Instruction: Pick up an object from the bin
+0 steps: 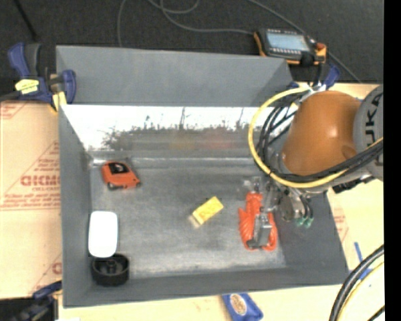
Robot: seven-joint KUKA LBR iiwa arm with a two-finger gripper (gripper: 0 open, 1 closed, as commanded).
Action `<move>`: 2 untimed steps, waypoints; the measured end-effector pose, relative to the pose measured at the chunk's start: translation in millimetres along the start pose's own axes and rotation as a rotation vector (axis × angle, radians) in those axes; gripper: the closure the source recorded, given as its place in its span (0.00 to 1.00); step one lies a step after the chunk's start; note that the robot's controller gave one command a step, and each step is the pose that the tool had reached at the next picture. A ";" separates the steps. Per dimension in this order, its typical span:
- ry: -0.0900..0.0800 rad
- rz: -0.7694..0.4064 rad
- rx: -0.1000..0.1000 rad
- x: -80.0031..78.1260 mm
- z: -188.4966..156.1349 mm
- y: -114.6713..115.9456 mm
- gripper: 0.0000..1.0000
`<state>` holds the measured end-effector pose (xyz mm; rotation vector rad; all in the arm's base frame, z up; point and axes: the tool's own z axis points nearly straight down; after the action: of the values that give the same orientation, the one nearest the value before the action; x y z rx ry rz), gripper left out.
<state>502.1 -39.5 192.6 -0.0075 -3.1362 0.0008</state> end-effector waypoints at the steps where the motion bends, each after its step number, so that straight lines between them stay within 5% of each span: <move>1: -0.007 -0.001 0.000 -0.7 -4.2 0.1 0.00; 2: -0.011 -0.110 0.002 -12.8 2.0 9.7 0.00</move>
Offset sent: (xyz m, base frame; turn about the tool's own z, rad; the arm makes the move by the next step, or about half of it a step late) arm 0.0368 0.0370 -0.0209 -0.3490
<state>514.9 -29.9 190.5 0.1658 -3.1427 0.0042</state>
